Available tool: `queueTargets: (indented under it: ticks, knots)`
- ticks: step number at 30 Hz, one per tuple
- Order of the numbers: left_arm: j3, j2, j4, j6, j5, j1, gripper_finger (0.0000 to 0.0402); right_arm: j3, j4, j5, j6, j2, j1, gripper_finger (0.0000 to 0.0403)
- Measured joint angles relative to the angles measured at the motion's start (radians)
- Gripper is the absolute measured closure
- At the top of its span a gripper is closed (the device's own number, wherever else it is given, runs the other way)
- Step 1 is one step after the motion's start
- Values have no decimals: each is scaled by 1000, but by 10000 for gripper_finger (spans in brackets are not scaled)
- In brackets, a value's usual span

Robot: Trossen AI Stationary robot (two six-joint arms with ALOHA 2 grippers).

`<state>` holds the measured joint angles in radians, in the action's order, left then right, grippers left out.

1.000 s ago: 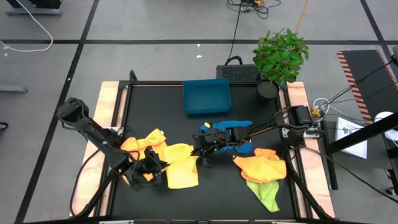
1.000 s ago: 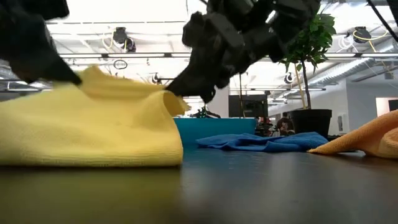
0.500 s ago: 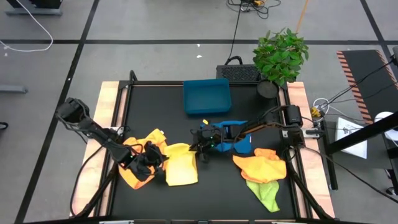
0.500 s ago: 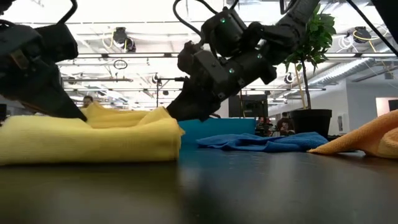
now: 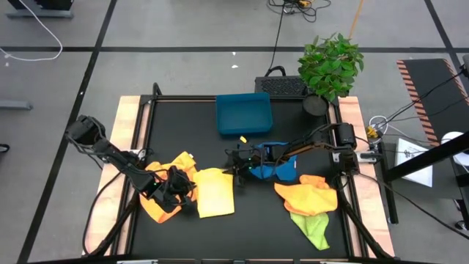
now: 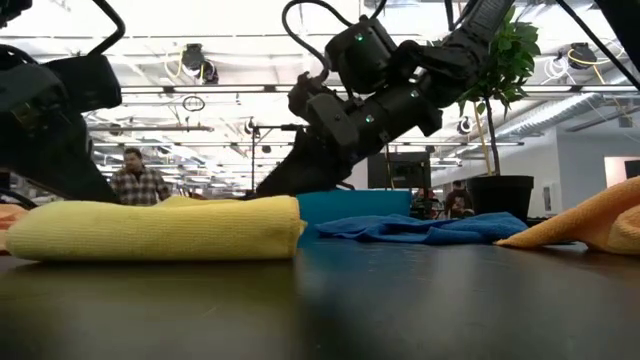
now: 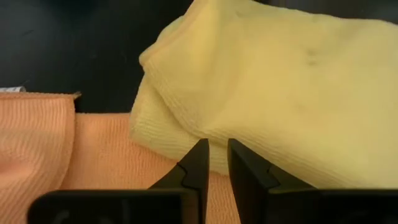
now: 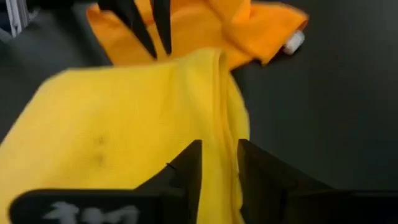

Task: Fold microfiber towels
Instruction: Fold the yellow microfiber towel, then put the yellow microfiber towel into the bin

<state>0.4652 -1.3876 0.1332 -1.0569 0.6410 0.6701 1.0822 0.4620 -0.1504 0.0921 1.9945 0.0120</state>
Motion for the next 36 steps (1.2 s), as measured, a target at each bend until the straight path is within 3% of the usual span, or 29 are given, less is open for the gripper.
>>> queueTargets:
  ticks: [10, 16, 24, 30, 33, 36]
  knots:
    - [1, 43, -146, 142, 16, 22, 339, 1, -10, -5, -27, -53, -21, 278]
    - [2, 37, -325, 297, 7, 58, 339, 3, -23, -13, -136, -90, -154, 283]
    - [3, -66, -567, 453, -75, 51, 339, 3, -27, 84, -159, -82, -296, 273]
    - [51, -75, -486, 457, -126, 54, 339, 3, -42, 128, -199, -82, -368, 244]
    - [104, -77, -363, 472, -129, 59, 339, 3, -59, 206, -227, -82, -391, 223]
    - [169, -78, -181, 482, -195, 59, 339, -7, -54, 234, -243, -82, -398, 201]
